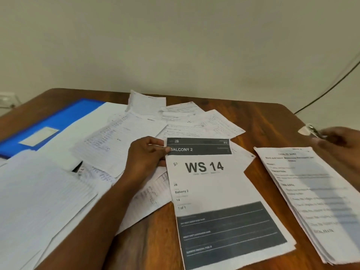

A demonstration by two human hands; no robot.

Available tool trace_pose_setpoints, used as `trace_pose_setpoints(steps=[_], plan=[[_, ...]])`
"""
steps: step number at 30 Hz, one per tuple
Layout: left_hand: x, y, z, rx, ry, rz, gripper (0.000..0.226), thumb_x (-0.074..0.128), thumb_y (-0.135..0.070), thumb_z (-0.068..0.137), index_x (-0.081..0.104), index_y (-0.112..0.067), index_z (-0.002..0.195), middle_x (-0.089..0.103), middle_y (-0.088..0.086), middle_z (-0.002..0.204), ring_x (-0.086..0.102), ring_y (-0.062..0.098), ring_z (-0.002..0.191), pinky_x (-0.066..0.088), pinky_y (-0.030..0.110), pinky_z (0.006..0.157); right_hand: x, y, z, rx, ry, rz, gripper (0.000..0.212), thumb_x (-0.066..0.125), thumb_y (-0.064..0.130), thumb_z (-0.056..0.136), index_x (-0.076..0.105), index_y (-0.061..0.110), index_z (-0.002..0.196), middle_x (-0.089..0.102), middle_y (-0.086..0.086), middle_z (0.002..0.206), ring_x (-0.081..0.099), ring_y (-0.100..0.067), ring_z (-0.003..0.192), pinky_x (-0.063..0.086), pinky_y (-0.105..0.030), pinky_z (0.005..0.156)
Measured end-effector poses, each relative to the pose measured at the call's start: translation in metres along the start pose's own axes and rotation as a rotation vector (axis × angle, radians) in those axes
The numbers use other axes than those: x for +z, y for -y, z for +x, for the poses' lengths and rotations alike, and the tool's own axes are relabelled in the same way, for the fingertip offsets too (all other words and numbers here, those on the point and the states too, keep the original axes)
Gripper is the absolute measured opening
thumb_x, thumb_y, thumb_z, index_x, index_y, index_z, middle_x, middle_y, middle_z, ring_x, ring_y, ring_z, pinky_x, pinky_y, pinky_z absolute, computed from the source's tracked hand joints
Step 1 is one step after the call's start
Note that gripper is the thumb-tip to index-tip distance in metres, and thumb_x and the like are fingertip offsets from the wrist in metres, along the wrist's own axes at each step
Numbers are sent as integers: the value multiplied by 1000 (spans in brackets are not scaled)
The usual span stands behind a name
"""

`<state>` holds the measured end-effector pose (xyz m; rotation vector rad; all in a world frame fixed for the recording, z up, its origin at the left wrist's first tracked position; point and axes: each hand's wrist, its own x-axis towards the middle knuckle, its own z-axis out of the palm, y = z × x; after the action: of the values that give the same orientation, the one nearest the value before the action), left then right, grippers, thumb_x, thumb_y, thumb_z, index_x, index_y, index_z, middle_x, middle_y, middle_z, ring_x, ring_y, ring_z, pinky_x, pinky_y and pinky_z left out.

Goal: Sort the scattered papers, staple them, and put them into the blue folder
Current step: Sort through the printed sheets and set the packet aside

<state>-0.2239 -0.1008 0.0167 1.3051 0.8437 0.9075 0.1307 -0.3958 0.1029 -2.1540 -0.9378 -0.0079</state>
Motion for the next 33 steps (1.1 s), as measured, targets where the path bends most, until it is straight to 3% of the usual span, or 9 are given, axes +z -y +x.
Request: trace_pose_setpoints(steps=[2,4,7,8,12,19,24,28,33], plan=[[-1,1,0,6,15,0,21,78,2,90,62,9,102,79,19,84,80,34,76,65,39,66,26,42,7,-103,107,26,23,77,50,89,74,46,112,77,12,103,72,-14,93,58,-36,75],[-3,1,-1,16,39,-1,17,76,3,91,63,9,100,80,18,84,80,32,76,64,34,63,53,83,11,-194,242,89,21,75,41,89,74,49,109,74,18,106,70,-7,89,58,-32,71],[-3,1,-1,8,74,25,15,75,2,92,65,10,100,80,19,85,80,32,77,64,33,64,92,126,11,-323,452,143,22,73,28,93,72,36,113,70,18,107,65,10,91,54,-11,73],[-5,1,0,1,88,30,15,75,3,92,65,10,100,79,20,85,80,33,78,65,35,65,106,136,14,-373,485,96,23,73,26,94,71,35,115,70,19,108,64,8,96,51,-7,72],[-7,1,4,-43,159,8,11,75,8,89,66,8,95,78,25,85,78,36,76,66,40,64,149,167,27,-492,637,10,26,75,31,93,75,32,119,72,19,109,65,-9,102,55,-24,80],[-8,-4,5,-81,259,54,13,76,4,91,65,3,97,79,24,93,79,40,87,67,39,65,182,176,44,-407,702,107,19,76,32,91,78,29,110,74,16,101,65,0,96,49,-12,72],[-9,-2,7,-77,179,62,13,77,5,89,67,6,98,78,25,90,78,37,80,64,36,59,197,161,41,-408,741,85,23,76,36,91,79,29,112,76,15,108,68,-10,105,55,-31,92],[-7,0,6,-84,161,76,17,77,4,90,67,6,103,79,22,88,79,35,79,63,35,59,201,157,43,-403,791,100,40,72,50,81,78,29,115,76,16,111,67,-12,110,54,-43,101],[-6,0,6,-41,158,147,33,78,-4,92,60,-7,119,80,16,87,80,32,82,66,44,71,205,161,55,-404,883,173,33,72,37,87,78,26,116,77,12,113,68,-14,112,55,-37,97]])
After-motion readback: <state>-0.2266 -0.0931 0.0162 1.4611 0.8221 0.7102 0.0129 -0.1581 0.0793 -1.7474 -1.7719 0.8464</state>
